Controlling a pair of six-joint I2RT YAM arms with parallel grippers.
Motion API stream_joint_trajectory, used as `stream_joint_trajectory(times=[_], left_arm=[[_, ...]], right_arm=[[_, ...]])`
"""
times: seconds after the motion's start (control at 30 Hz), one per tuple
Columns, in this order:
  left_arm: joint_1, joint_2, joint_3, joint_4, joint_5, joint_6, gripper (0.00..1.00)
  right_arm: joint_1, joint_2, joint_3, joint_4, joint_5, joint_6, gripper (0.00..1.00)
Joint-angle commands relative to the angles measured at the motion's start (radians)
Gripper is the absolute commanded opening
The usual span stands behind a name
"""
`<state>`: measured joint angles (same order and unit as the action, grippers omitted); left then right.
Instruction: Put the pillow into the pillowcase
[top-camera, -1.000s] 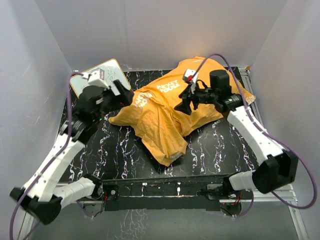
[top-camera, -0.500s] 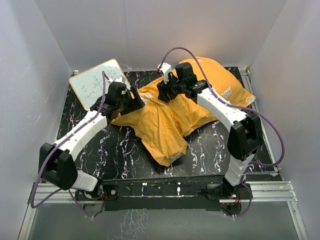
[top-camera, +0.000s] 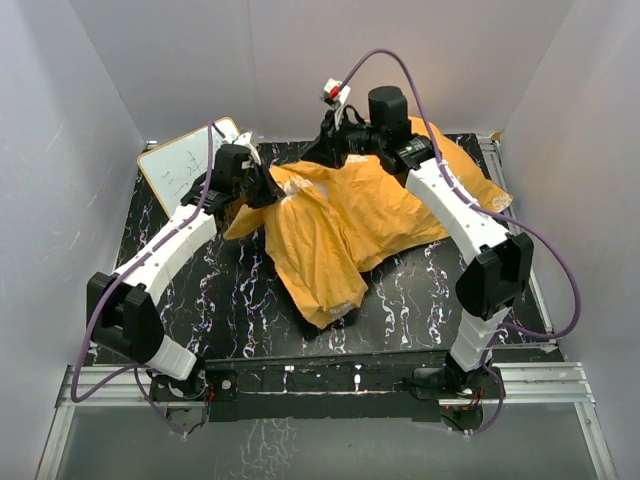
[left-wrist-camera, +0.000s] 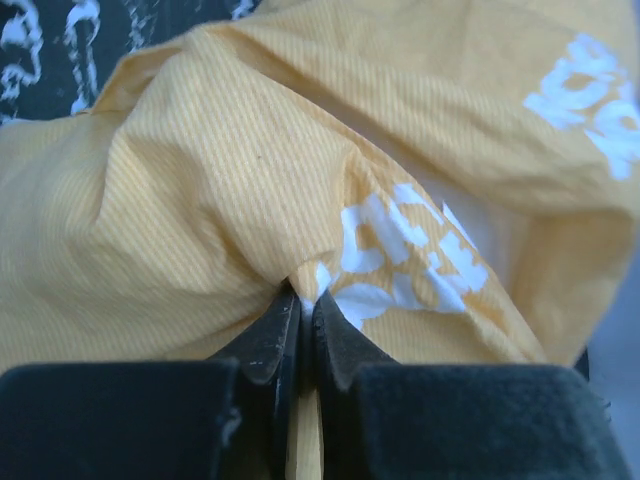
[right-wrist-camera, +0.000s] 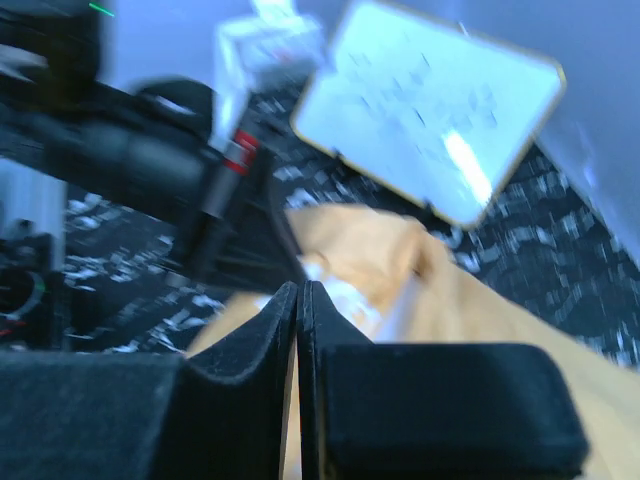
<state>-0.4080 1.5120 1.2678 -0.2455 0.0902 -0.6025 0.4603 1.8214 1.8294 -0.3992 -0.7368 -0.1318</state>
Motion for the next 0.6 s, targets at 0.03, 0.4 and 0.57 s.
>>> stream_joint_trajectory(times=[0.03,0.4,0.57], left_arm=[[-0.012,-0.119,0.085,0.066,0.222,0.098,0.0],[-0.022,0.046,0.031,0.007,0.364,-0.005,0.38],[-0.015,-0.201,-0.037,0.042,0.091,0.025,0.93]], right_arm=[[0.018,-0.125,0.064,0.216,-0.28,0.212,0.08],[-0.049,-0.318,-0.182,0.014,-0.265,-0.106,0.43],[-0.03,-0.434,-0.277,-0.314,-0.275,-0.479,0.85]])
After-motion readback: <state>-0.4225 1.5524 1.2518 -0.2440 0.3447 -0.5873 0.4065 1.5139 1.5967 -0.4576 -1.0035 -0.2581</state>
